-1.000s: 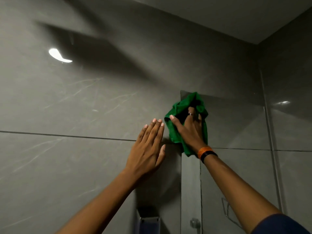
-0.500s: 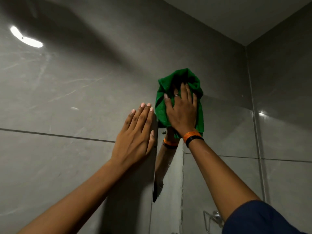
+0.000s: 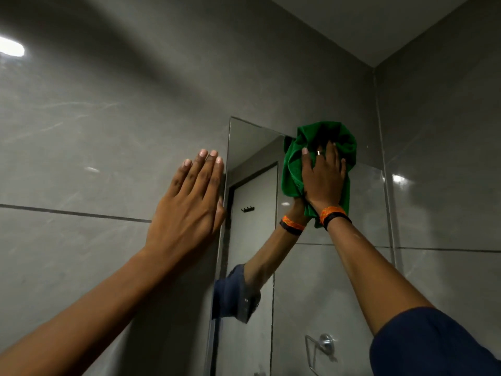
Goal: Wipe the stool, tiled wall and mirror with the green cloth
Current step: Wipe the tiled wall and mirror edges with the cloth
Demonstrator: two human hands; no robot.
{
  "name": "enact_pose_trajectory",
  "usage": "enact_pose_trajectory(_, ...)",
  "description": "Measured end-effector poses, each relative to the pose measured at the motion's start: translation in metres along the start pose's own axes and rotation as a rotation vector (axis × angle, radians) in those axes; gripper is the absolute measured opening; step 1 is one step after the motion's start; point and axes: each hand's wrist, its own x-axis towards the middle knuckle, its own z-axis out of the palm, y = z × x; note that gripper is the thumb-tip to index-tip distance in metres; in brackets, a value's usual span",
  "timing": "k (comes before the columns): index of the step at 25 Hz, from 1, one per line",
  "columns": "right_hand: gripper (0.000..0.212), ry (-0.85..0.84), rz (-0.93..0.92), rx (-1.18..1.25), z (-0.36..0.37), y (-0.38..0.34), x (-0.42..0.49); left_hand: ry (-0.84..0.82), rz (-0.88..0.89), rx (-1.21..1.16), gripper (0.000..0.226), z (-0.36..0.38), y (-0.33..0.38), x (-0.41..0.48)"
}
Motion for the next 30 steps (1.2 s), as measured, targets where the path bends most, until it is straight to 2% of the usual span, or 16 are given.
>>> enact_pose_trajectory(7, 0.056, -0.039, 0.189, -0.012, -0.006, 0.086, 0.018, 0.038, 0.002, -0.064, 0.066, -0.002, -0.001, 0.0)
enact_pose_trajectory(18, 0.061, -0.106, 0.393, -0.001, -0.017, 0.121, 0.022, 0.002, 0.058, -0.044, 0.067, 0.0, 0.004, -0.022)
enact_pose_trajectory(21, 0.06, -0.078, 0.457, 0.005, -0.021, 0.129, -0.018, 0.002, 0.102, -0.068, 0.067, -0.001, 0.007, -0.047)
enact_pose_trajectory(25, 0.053, -0.29, 0.467, -0.144, -0.028, 0.167, -0.111, -0.061, 0.141, -0.133, 0.066, -0.005, 0.012, -0.079)
enact_pose_trajectory(26, 0.053, -0.3, 0.492, -0.138, -0.031, 0.173, -0.137, -0.069, 0.154, -0.149, 0.066, -0.006, 0.014, -0.086)
enact_pose_trajectory(30, 0.055, -0.123, 0.61, -0.076, -0.04, 0.178, -0.243, -0.071, 0.204, -0.183, 0.066, -0.008, 0.016, -0.102)
